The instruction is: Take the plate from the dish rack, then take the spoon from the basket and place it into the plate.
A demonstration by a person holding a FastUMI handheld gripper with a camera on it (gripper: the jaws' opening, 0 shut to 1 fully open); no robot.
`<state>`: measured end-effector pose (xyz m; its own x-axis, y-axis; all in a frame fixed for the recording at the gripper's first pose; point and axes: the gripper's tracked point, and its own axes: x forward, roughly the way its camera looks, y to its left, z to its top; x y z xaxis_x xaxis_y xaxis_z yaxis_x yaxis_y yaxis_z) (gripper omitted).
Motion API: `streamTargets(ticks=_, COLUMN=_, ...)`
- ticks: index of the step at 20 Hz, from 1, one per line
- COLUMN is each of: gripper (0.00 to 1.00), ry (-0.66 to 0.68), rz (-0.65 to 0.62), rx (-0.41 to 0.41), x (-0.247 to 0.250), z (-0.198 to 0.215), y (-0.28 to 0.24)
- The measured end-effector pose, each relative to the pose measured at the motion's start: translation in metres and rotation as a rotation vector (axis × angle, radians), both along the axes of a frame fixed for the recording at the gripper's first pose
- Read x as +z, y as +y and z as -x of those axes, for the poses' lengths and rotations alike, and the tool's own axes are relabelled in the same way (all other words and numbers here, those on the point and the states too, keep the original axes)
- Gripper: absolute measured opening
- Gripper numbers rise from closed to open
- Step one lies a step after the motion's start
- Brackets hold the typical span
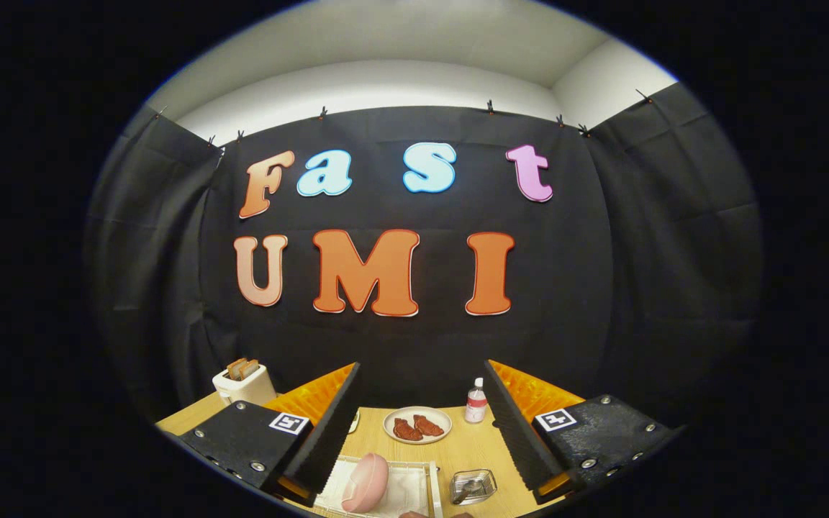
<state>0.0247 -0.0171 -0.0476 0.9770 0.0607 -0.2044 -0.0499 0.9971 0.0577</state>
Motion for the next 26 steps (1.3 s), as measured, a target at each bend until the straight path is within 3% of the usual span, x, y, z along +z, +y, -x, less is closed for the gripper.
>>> streamTargets(ticks=5, gripper=0.98, ry=0.187, rz=-0.015, rx=0.095, x=-0.045, z=-0.002, y=0.025)
streamTargets(ticks=13, gripper=0.99, ry=0.510, rz=0.042, rx=0.167, x=-0.127, z=-0.005, y=0.058)
streamTargets(ticks=16, gripper=0.99, ry=0.687, rz=0.033, rx=0.183, x=-0.167, z=0.010, y=0.064)
streamTargets(ticks=22, gripper=0.99, ry=0.908, rz=0.082, rx=0.193, x=-0.217, z=0.027, y=0.066)
streamTargets(ticks=26, gripper=0.90, ry=1.070, rz=0.098, rx=0.206, x=-0.246, z=0.038, y=0.070)
